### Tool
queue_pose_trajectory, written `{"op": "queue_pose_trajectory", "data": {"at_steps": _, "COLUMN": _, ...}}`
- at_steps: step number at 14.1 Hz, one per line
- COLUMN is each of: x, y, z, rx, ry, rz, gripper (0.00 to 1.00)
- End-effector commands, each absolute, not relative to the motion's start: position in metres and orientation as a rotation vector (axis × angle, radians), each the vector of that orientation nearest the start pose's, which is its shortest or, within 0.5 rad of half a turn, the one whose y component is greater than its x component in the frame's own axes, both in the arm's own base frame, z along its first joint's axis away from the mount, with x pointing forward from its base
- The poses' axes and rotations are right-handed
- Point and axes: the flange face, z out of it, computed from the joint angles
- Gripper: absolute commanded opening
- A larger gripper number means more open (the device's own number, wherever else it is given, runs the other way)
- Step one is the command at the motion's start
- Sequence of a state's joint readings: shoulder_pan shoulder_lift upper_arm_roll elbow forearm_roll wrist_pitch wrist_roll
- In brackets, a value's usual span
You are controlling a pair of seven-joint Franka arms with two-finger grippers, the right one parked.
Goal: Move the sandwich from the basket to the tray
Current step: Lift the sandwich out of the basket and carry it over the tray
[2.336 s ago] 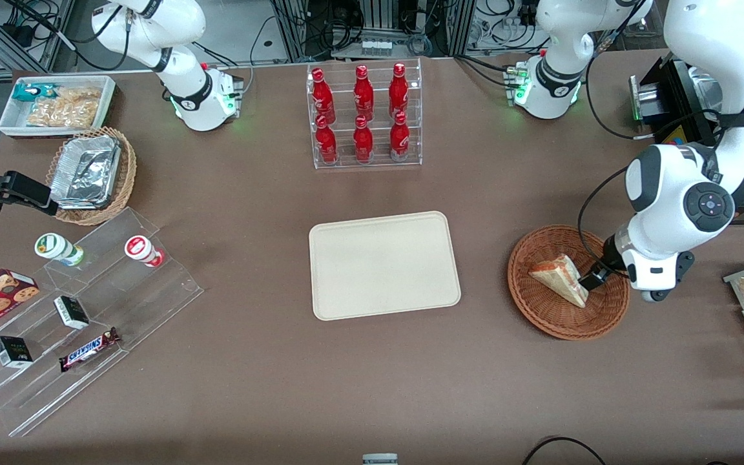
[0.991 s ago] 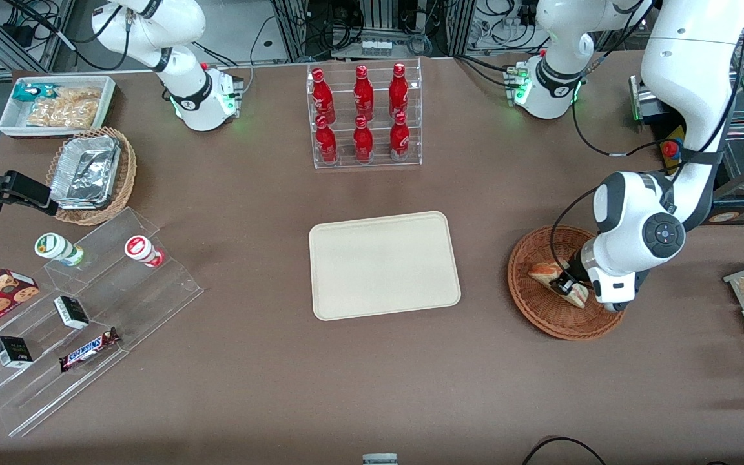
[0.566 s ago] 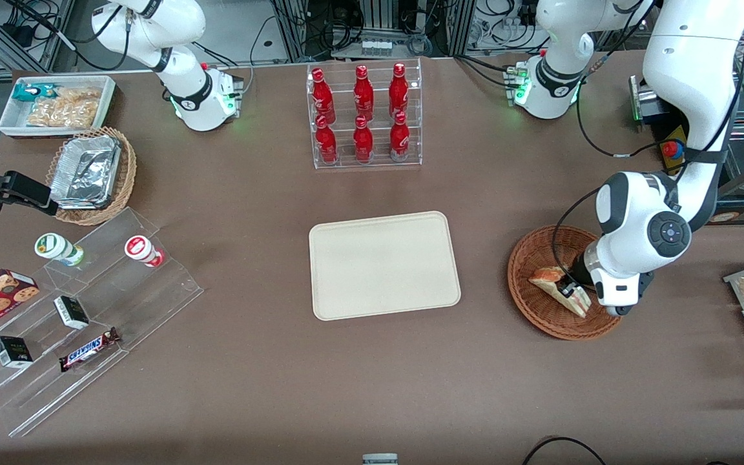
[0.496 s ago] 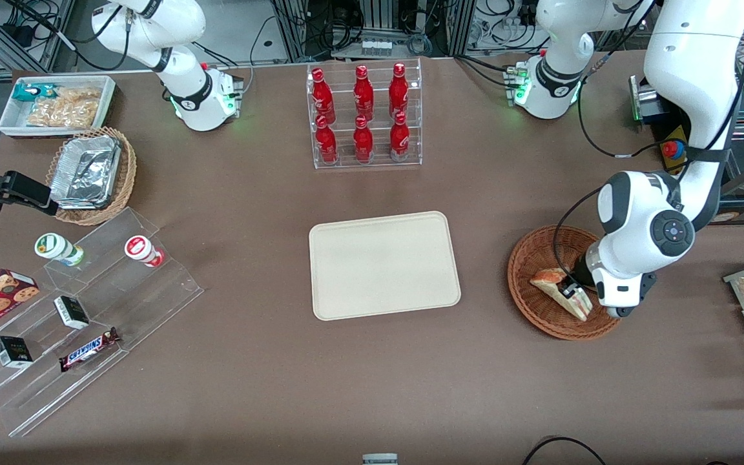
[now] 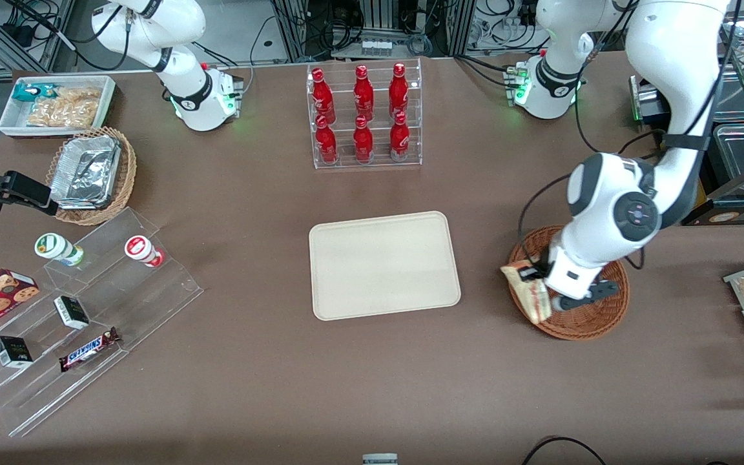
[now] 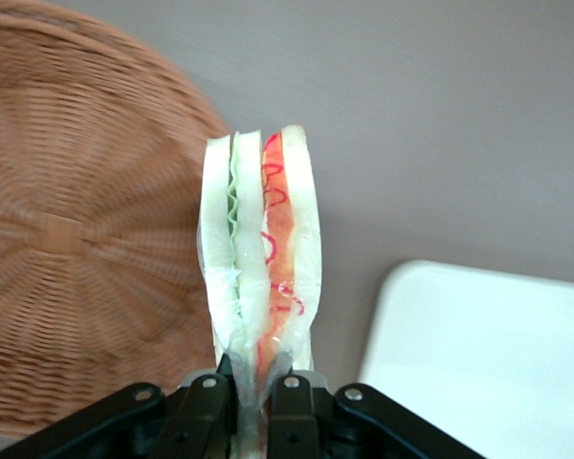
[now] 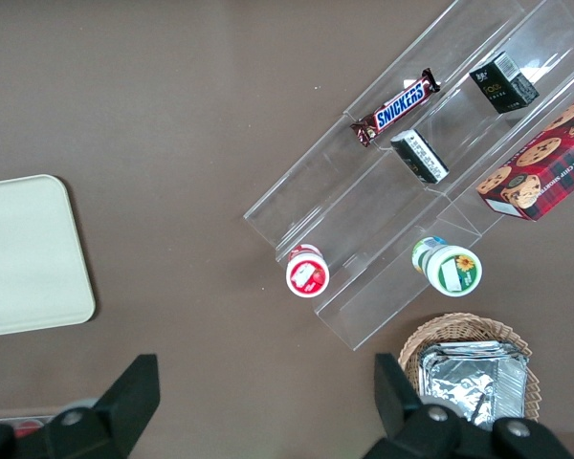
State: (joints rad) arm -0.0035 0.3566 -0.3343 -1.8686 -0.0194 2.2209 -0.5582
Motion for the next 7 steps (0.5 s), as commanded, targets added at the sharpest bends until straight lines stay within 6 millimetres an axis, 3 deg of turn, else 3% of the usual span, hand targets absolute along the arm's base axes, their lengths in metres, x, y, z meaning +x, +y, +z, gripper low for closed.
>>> {"op": "queue_pose_trajectory", "data": {"at_steps": 1, "x": 0.587, "y": -0.247, "z": 0.339, "rx": -3.279, "ry": -0.267, "rz": 0.094, "gripper": 0.13}}
{"op": "queue_pose_trajectory", "data": {"at_steps": 2, "x": 0.583, "y": -0.271, "z": 0.337, "rx": -3.286, "ry": -0.251, "rz": 0.098, "gripper": 0.13}}
{"op": "queue_pose_trajectory", "data": {"at_steps": 4, "x": 0.582, "y": -0.296, "z": 0.330, "rx": -3.290, "ry": -0.242, "rz": 0.112, "gripper": 0.16}}
{"op": "queue_pose_trajectory", "data": {"at_steps": 6, "x": 0.566, "y": -0.350, "z": 0.310, "rx": -3.284, "ry": -0.218, "rz": 0.161, "gripper": 0.21}}
{"op": "queue_pose_trajectory", "data": {"at_steps": 7, "x": 0.564, "y": -0.365, "z": 0.301, "rx": -3.269, "ry": -0.237, "rz": 0.160, "gripper": 0.21}}
